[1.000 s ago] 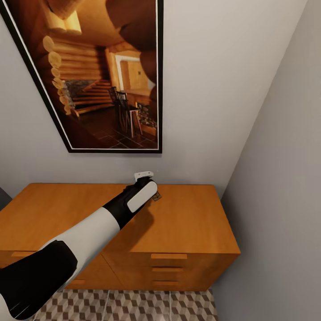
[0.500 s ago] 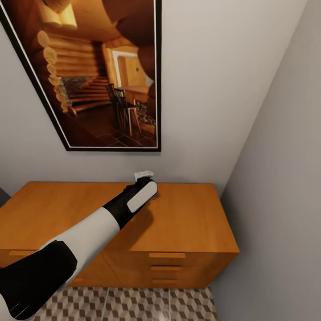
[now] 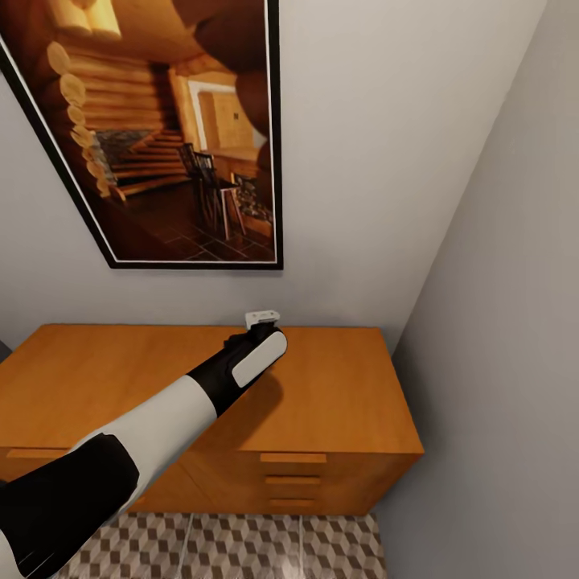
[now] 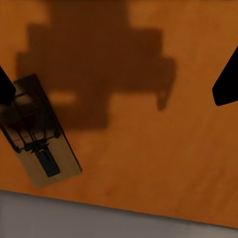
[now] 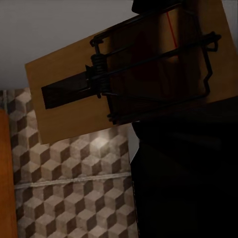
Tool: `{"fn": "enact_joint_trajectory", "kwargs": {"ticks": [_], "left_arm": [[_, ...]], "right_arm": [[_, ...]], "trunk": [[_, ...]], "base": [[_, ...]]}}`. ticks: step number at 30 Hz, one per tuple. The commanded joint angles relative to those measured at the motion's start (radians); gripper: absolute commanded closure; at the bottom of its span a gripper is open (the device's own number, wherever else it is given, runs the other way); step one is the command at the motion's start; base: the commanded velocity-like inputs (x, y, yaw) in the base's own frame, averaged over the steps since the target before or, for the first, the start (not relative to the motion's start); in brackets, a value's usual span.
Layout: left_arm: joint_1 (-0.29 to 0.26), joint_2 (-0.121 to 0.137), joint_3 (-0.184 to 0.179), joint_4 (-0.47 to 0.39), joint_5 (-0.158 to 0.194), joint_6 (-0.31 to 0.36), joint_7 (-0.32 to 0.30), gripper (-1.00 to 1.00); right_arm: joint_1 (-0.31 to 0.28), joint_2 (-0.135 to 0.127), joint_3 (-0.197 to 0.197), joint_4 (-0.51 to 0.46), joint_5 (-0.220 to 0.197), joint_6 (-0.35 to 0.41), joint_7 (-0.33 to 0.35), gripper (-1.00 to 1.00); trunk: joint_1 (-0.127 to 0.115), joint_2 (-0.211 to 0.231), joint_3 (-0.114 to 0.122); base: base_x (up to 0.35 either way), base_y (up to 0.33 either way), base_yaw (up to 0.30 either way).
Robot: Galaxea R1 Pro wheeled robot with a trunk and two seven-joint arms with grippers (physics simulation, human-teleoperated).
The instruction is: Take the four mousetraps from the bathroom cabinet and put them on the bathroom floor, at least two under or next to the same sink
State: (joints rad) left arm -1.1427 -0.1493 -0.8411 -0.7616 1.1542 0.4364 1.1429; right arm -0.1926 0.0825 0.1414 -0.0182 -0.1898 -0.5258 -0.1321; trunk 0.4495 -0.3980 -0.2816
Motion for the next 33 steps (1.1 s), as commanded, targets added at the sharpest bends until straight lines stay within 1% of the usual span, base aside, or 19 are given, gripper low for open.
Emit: {"fn": "enact_joint_trajectory", "kwargs": {"ticks": [1,33], "left_arm": [[-0.002,0.001,-0.004,-0.001,0.004,0.007,0.006,-1.00],[-0.002,0.003,-0.004,0.001,0.005,0.007,0.006,-1.00]], "right_arm": [[-0.001,0.000,0.009,0.001,-0.010,-0.003,-0.003,1.00],[-0.001,0.001,0.009,0.001,-0.010,-0.003,-0.003,1.00]], "trunk": [[0.001,-0.002,-0.003],[0.001,-0.002,-0.005]], "base": [[0.000,-0.001,0.000],[0.000,0.000,0.000]]}}
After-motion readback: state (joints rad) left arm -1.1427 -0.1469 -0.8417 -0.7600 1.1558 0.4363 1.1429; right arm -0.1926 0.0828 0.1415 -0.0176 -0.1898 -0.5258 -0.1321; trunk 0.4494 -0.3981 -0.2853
